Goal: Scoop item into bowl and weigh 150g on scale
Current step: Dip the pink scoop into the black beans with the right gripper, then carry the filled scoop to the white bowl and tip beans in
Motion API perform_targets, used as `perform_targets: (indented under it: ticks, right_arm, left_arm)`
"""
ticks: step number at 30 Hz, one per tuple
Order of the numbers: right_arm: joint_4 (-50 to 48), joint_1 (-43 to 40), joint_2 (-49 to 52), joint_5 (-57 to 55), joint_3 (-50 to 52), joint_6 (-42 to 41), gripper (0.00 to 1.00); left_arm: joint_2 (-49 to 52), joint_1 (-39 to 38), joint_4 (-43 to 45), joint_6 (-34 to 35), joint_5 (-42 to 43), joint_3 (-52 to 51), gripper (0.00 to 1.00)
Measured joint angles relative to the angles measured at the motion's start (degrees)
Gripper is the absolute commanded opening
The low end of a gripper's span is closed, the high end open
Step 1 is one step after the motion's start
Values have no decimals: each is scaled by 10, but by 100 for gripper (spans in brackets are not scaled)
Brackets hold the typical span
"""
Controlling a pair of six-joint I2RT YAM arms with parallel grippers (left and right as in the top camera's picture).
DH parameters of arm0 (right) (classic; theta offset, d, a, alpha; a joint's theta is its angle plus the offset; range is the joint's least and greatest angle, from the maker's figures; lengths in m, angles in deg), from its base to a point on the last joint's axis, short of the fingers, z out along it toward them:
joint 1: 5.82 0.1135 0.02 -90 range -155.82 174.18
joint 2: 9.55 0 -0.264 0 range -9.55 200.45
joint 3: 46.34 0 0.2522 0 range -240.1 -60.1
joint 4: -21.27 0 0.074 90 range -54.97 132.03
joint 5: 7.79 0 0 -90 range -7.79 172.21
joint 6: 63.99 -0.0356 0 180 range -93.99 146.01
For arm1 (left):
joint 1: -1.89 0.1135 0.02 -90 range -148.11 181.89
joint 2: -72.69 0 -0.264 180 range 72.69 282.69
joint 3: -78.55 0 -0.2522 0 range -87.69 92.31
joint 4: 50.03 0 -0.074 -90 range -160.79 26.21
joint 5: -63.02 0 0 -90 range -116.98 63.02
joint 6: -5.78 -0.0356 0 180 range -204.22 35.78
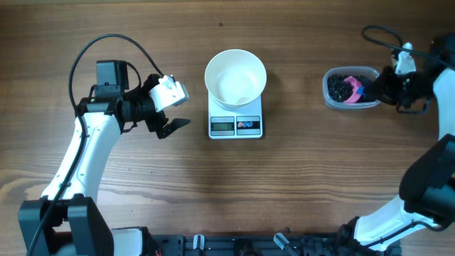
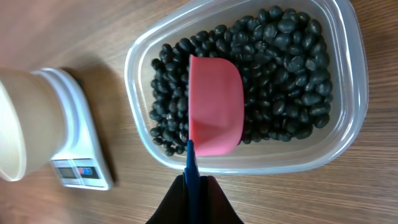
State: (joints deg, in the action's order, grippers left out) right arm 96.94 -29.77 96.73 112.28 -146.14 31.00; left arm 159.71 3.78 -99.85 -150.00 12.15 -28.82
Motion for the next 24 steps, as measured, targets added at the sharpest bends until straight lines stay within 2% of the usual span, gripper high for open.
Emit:
perform_targets:
  ticks: [13,19,24]
  right_arm:
    - [37,-106,4,176,1,62,4]
    - [72,-98,4,266,1,97,4]
    - [73,-27,4,296,1,97,4]
  left_arm:
    - [0,0,0,0,0,0,100]
    - [0,0,0,0,0,0,100]
    - [0,0,0,0,0,0,100]
